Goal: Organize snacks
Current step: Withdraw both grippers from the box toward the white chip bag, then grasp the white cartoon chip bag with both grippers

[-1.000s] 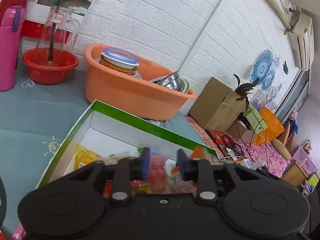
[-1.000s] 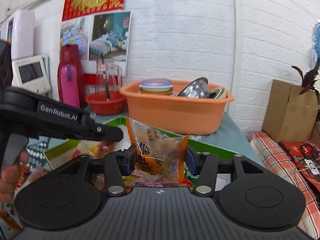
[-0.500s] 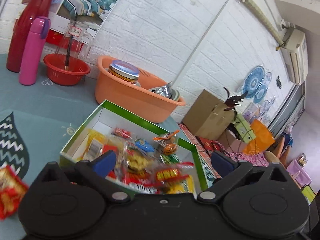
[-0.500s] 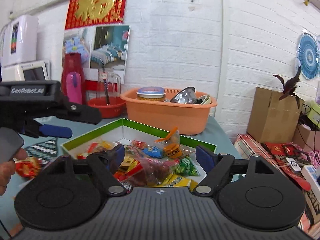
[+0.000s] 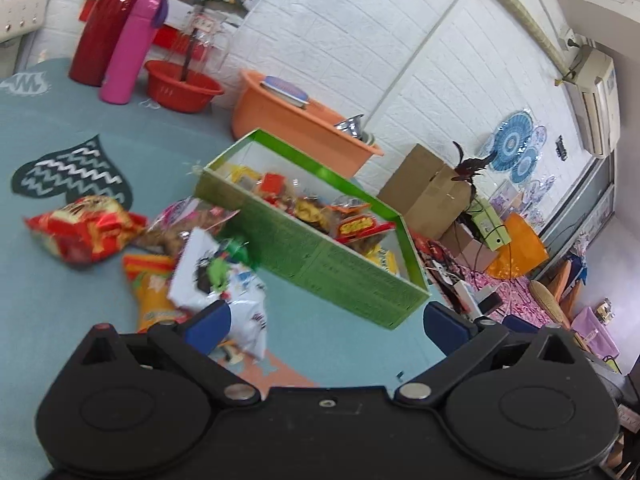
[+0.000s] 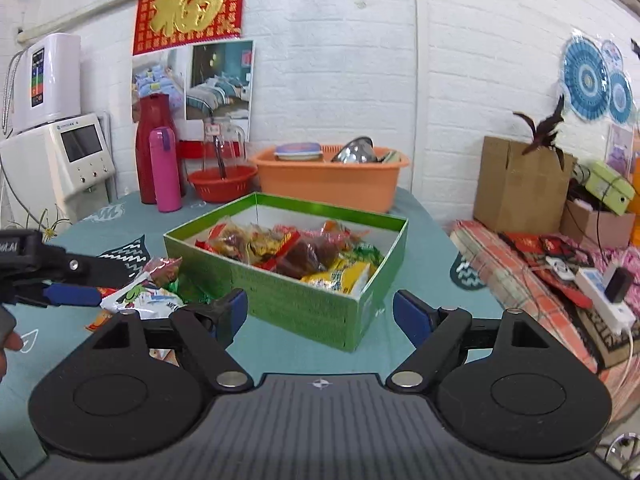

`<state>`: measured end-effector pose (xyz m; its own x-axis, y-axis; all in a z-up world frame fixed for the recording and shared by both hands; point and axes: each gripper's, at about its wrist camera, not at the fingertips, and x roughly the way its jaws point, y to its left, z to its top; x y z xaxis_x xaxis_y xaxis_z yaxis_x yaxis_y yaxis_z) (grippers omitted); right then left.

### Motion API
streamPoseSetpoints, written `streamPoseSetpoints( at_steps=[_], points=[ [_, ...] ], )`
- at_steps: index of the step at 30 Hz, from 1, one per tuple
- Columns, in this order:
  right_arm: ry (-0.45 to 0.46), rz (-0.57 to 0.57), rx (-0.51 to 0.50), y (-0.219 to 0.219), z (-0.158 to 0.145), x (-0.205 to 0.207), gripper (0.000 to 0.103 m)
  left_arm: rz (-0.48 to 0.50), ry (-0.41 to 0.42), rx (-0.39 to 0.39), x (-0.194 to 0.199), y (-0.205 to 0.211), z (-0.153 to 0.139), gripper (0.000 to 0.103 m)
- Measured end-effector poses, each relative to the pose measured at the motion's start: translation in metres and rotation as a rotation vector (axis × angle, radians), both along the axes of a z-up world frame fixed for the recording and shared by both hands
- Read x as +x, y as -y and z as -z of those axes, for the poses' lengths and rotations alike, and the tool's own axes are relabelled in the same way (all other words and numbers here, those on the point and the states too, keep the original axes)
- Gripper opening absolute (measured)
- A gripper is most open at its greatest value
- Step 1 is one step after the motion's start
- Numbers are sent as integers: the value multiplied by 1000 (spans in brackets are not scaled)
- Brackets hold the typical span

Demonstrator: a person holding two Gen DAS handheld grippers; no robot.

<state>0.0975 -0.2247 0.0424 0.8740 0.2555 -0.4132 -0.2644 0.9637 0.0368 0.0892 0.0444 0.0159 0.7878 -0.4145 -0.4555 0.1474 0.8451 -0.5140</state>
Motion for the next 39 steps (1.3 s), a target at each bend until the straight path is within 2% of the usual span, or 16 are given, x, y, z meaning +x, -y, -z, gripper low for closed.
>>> streamPoseSetpoints(
  at_steps=[7,14,24,27,33,39],
  points=[
    [-16,-45,-4,-21,5,-8,103,-54,-15,-15,-11,-25,8,103],
    [-60,-83,-3,-44,12,-1,103,-69,-21,26,-20,-43,17,103],
    [-182,-259,-4,-100,41,28,103,-93,-14,6,-23,-70,22,103],
    [-175,-333,-39,-118,45,33,103,-91,-21,-5,-19,-72,24,103],
    [-97,-428,-237,-155,57,36,103,-75,-28,-7,-11,-72,26,103],
    [-63,-479,-258,-167,59,46,103,-77,-27,-5,-8,-71,26,103]
  ],
)
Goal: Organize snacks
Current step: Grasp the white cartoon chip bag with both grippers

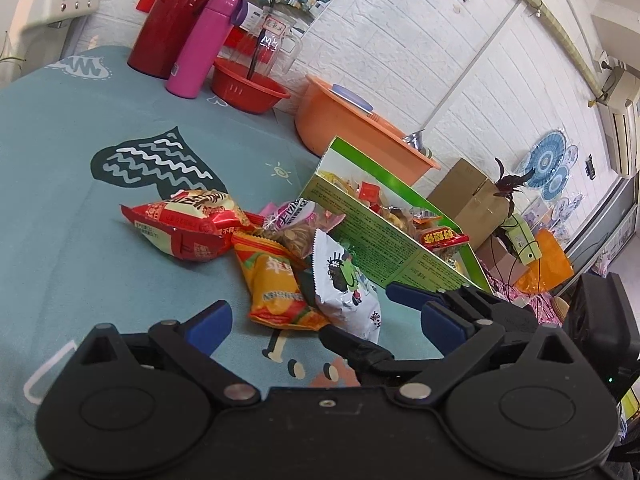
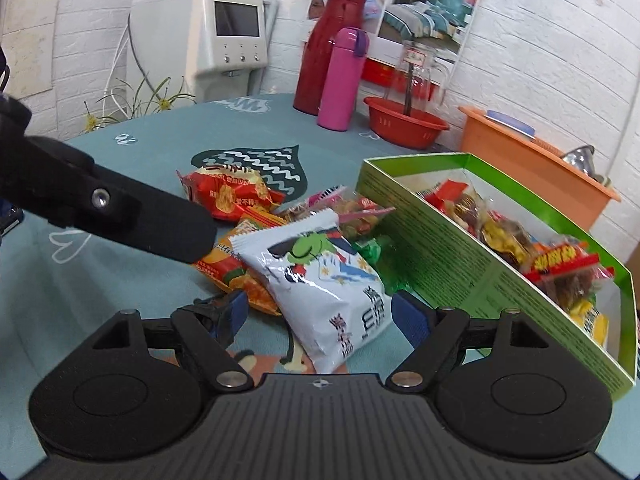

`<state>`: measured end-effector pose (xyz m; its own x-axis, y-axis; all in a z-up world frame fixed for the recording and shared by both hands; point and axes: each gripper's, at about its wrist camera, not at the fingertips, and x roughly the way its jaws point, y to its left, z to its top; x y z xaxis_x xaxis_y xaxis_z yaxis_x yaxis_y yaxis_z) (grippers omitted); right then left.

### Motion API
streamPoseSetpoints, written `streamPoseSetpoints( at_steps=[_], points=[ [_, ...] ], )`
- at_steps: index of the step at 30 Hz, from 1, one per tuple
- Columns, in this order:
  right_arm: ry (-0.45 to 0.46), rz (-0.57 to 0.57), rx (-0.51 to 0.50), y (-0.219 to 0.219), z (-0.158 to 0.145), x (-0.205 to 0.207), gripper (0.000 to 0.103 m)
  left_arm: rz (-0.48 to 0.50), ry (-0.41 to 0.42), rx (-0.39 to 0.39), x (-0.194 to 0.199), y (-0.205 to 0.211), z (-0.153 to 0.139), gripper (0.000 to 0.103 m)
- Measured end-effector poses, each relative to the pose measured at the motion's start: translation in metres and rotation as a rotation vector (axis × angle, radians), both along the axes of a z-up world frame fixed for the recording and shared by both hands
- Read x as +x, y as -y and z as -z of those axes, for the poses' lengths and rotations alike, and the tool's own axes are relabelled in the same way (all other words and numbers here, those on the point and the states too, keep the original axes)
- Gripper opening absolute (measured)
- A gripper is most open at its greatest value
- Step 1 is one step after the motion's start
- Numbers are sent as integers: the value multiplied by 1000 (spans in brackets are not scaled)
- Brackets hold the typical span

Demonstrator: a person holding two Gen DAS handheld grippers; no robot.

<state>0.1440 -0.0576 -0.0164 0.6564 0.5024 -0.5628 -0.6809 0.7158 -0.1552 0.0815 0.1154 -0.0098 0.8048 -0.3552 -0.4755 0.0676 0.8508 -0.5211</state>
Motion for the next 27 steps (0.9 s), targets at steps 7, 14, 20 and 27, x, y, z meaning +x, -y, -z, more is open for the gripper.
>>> streamPoseSetpoints(
  at_steps=[7,14,20,27],
  points=[
    [-49,30,-18,4,14,10,60,-6,-10,15,0,3,-2,103],
    [-97,81,41,43,6,-7,40,66,12,32,2,25,-8,103],
    [-119,91,53,70,3,-31,41,172,-29,11,13,56,4,103],
    [-124,84,62,77,5,-41,44,196,-71,-40,29,69,11,103]
  ],
)
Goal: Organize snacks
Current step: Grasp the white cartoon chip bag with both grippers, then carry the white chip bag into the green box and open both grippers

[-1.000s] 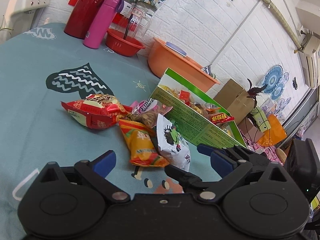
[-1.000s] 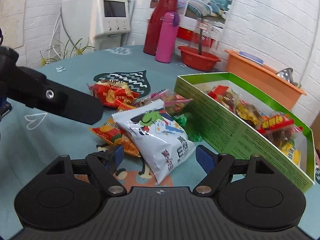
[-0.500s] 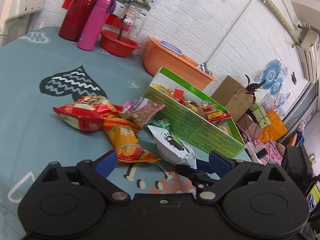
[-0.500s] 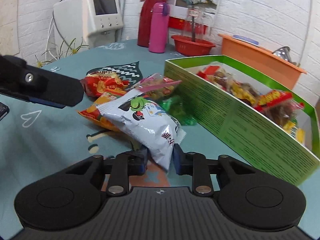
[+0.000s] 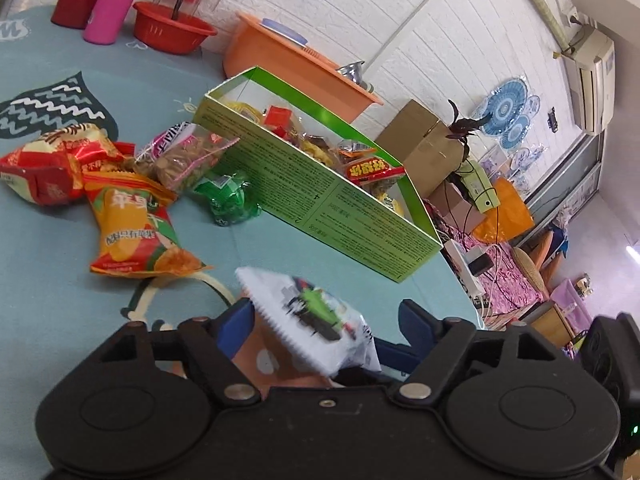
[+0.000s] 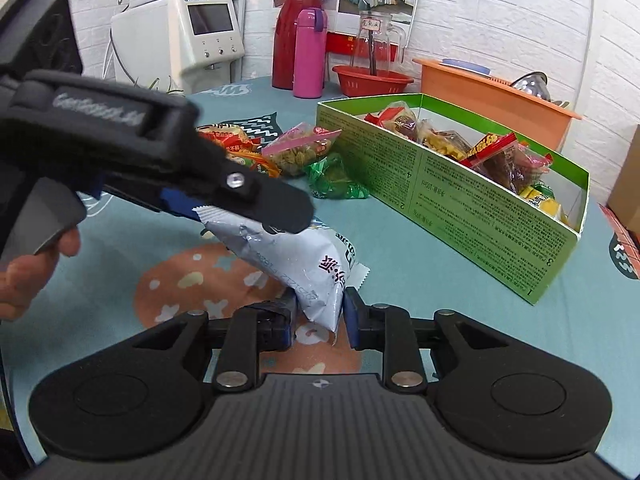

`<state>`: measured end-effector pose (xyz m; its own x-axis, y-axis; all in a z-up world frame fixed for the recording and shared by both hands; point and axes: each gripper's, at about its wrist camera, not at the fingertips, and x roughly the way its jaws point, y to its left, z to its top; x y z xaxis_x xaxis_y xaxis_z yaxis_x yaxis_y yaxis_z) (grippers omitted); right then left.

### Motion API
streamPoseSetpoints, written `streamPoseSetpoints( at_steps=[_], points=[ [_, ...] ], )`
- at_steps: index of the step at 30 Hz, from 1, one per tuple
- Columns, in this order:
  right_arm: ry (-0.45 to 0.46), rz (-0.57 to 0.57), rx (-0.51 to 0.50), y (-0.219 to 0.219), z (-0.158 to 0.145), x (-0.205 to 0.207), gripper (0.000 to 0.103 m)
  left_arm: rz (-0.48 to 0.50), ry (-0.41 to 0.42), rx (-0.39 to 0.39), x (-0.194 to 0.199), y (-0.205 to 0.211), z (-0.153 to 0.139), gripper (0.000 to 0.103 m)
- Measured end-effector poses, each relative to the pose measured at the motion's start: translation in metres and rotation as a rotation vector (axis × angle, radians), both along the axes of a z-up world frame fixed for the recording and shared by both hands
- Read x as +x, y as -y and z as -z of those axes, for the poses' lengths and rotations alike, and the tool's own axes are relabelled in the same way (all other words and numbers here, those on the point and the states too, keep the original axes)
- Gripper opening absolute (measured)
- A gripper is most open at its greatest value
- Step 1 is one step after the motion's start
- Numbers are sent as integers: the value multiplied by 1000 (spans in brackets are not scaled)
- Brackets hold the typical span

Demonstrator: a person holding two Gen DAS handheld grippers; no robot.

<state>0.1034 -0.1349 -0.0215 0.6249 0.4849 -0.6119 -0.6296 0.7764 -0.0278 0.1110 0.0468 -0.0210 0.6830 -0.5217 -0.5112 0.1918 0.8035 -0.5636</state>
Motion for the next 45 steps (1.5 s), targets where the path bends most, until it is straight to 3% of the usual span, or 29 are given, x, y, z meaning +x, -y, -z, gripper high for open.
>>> streamPoseSetpoints(
  at_steps=[2,5,8,12,15,17,20,23,24,25,30,36,39,45],
  points=[
    [2,-1,10,2,0,-2,46,-8,8,11,3,1,-1,103],
    [4,-10,18,3,0,-4,53,-12,-19,25,10,1,3,84],
    [6,-14,8,1,1,-4,62,-19,-40,16,11,-1,8,84],
    [15,-16,7,-2,3,-4,84,-13,-40,19,13,0,8,85],
    [18,-13,0,-6,4,-2,89,4,-46,42,16,5,11,73],
    [19,-8,-12,-8,6,-1,91,1,-51,44,17,6,14,73],
    [28,3,-26,-10,9,1,81,9,-45,20,18,6,16,71],
    [47,13,-41,-11,10,-1,60,14,-24,-1,15,6,13,71],
    [53,13,-46,-10,9,-2,49,14,-13,-2,13,7,10,71],
    [59,16,-48,-10,8,-3,46,15,-2,-1,11,8,5,71],
    [118,34,-7,0,-12,-10,41,48,102,1,6,15,-33,69],
    [243,62,36,5,-51,12,41,71,217,-14,39,17,-80,69],
    [298,79,33,3,-63,36,41,72,240,-41,67,15,-88,68],
    [322,113,7,-1,-64,86,41,76,212,-113,125,8,-79,69]
  ],
)
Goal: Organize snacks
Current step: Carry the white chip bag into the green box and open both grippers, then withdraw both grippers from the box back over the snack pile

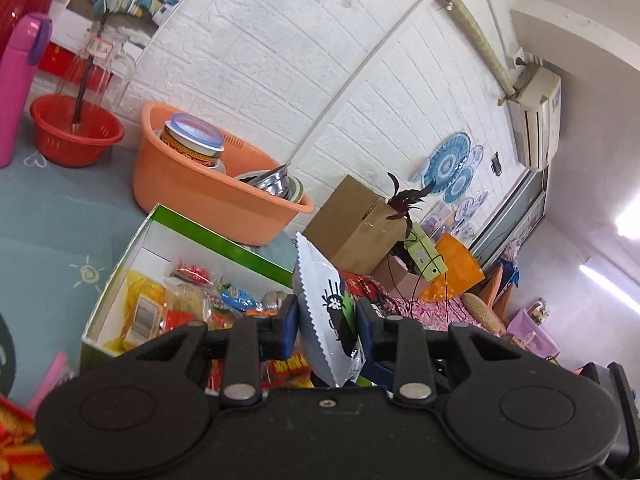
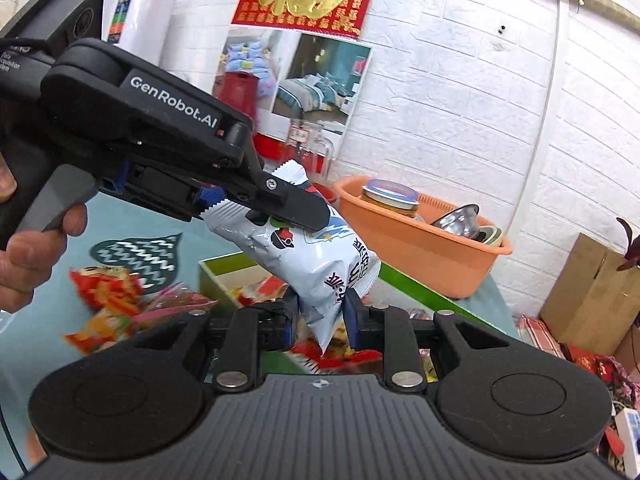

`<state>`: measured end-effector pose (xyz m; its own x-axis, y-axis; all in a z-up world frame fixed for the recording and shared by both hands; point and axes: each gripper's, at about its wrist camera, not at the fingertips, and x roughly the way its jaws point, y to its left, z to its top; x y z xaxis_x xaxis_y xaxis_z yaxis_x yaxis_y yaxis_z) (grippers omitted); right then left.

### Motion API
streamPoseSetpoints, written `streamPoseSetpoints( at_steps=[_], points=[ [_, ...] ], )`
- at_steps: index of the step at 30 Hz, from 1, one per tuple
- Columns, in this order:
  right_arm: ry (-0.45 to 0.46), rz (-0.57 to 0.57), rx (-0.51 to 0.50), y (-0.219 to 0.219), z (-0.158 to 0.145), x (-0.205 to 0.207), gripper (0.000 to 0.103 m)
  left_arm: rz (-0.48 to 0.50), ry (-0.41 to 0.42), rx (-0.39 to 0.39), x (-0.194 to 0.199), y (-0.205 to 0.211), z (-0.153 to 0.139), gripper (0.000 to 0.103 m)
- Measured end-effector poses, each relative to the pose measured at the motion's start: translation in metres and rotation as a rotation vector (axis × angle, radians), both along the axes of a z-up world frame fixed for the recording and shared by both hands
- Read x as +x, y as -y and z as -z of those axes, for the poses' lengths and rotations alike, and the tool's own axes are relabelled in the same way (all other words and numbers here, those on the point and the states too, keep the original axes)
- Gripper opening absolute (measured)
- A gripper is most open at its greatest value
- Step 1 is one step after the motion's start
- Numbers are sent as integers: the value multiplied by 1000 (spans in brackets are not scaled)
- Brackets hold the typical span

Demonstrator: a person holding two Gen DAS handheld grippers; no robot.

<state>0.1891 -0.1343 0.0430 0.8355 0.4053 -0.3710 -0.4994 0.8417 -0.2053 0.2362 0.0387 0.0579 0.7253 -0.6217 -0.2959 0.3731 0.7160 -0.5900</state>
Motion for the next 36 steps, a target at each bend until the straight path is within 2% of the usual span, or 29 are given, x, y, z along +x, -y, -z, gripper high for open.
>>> streamPoseSetpoints(
  at_steps=[6,8,9,10,11,12,13,16,22,27,30,33,36],
  points=[
    [-18,26,-35,-4,6,40,41,-5,-11,-2,39,-3,14,69],
    [-20,36,-45,-7,11,50,41,-22,-14,12,50,-4,18,72],
    [-18,42,-54,-10,14,56,42,-49,-15,37,53,-4,21,89],
    [-19,46,-69,-12,18,61,51,-82,-21,76,55,-4,23,103],
    [-23,46,-98,-16,23,65,60,-116,-35,104,55,-5,26,103],
    [-26,53,-128,-18,26,67,89,-150,-39,110,52,-8,28,103],
    [-15,64,-149,-19,28,64,103,-166,-31,104,46,-11,30,103],
    [47,64,-154,-15,30,43,103,-166,-52,96,31,-18,28,103],
    [-27,55,-45,-1,7,0,103,-156,-60,104,-15,-21,4,103],
    [-5,29,70,16,-22,-47,103,-210,-37,133,-74,-29,-8,103],
    [-20,-16,118,27,-22,-72,103,-233,-37,134,-105,-36,4,103],
    [-63,-29,131,31,-11,-88,103,-287,-104,192,-121,-39,27,103],
    [-145,-14,172,36,2,-94,103,-326,-158,234,-127,-44,48,103]
  ],
)
